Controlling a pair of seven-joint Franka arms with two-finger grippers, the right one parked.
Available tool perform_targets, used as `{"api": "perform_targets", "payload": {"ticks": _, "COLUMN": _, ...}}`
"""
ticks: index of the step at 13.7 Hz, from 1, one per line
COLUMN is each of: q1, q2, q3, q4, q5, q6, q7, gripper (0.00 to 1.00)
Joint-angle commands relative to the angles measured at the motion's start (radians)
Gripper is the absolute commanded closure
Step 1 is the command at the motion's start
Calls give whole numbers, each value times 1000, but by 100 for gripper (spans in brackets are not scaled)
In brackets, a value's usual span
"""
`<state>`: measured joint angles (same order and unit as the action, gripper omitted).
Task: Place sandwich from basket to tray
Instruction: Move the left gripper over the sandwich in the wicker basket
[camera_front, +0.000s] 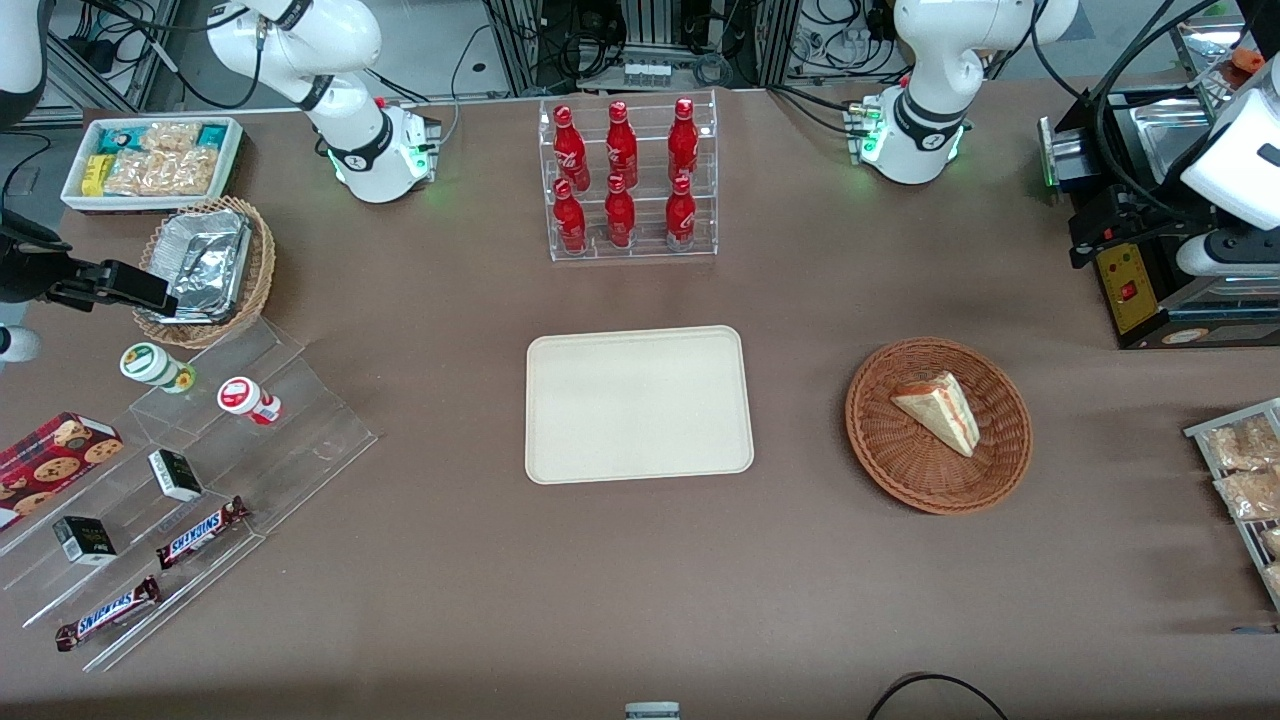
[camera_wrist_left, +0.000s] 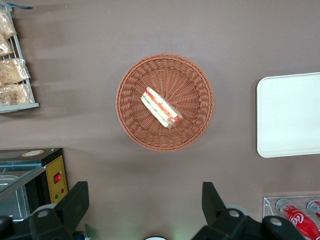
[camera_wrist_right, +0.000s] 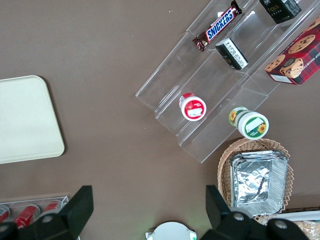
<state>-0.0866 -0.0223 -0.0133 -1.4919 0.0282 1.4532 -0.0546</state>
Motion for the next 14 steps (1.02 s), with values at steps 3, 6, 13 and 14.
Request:
{"api": "perform_targets", "payload": {"ticks": 3, "q1": -7, "q2": -11, "q3": 9, "q4": -39, "q5": -2, "q6": -2, "q7": -4, "gripper": 0}}
{"api": "perform_targets", "payload": {"ticks": 6, "q1": -7, "q2": 10, "q3": 10, "q4": -137, "q5": 1, "q6": 103, "q7": -8, "gripper": 0}}
{"api": "perform_targets", "payload": {"ticks": 13, "q1": -7, "q2": 2, "q3": 29, "q4": -606, "q5": -16, "q6": 686, "q7": -258, "gripper": 0}}
{"api": "perform_targets", "payload": {"ticks": 14, "q1": -10, "q2": 2, "q3": 29, "q4": -663, "q5": -14, "q6": 763, "q7": -321, "gripper": 0}}
